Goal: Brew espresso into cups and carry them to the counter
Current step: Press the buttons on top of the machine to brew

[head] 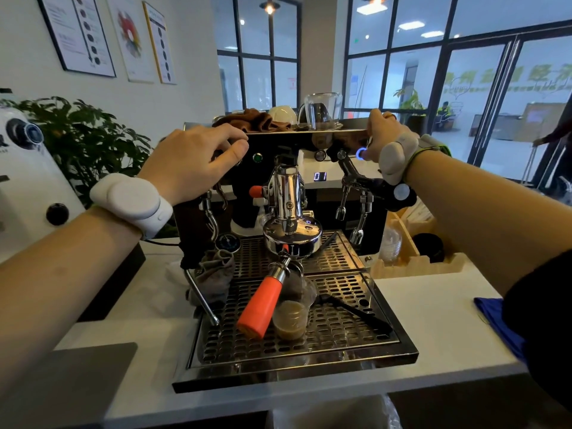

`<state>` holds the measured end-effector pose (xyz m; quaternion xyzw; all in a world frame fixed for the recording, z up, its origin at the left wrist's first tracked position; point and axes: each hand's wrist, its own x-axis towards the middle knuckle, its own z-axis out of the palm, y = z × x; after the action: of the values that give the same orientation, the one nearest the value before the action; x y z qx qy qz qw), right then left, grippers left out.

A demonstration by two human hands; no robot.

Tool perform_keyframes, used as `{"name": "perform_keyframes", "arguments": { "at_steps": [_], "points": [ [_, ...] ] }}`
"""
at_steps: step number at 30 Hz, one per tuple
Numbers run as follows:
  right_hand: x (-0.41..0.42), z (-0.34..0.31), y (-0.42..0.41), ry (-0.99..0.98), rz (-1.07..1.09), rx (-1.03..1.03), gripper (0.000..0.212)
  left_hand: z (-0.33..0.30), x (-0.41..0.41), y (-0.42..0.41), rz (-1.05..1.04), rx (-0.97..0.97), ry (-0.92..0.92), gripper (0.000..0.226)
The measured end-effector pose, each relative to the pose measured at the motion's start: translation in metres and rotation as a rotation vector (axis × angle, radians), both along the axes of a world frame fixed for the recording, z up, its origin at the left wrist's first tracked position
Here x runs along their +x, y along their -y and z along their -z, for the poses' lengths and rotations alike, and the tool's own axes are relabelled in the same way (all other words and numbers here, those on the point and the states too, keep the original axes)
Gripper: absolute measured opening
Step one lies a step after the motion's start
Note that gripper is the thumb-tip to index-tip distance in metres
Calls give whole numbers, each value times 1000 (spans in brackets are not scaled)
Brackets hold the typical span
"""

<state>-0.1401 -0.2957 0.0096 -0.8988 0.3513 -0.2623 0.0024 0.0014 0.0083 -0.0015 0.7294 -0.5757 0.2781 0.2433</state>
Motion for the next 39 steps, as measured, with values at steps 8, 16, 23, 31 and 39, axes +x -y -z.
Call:
{"name": "perform_keyframes", "arguments": {
  "at_steps": [8, 16, 23, 31, 39],
  "points": [
    [2, 1, 3, 22, -2, 5, 48, 0, 0, 0, 7, -6, 5, 43],
    [4, 3, 7, 38, 6, 8, 48, 1, 3, 0, 6, -11, 17, 44],
    [4, 1, 2, 5, -3, -19, 46, 2, 3, 0, 1, -11, 25, 43],
    [4, 0, 1, 14, 18, -23, 46, 2, 6, 1, 11, -16, 39, 43],
    [1, -2, 2, 2, 13, 2, 41, 1, 6, 1, -1, 9, 2, 45]
  ]
}}
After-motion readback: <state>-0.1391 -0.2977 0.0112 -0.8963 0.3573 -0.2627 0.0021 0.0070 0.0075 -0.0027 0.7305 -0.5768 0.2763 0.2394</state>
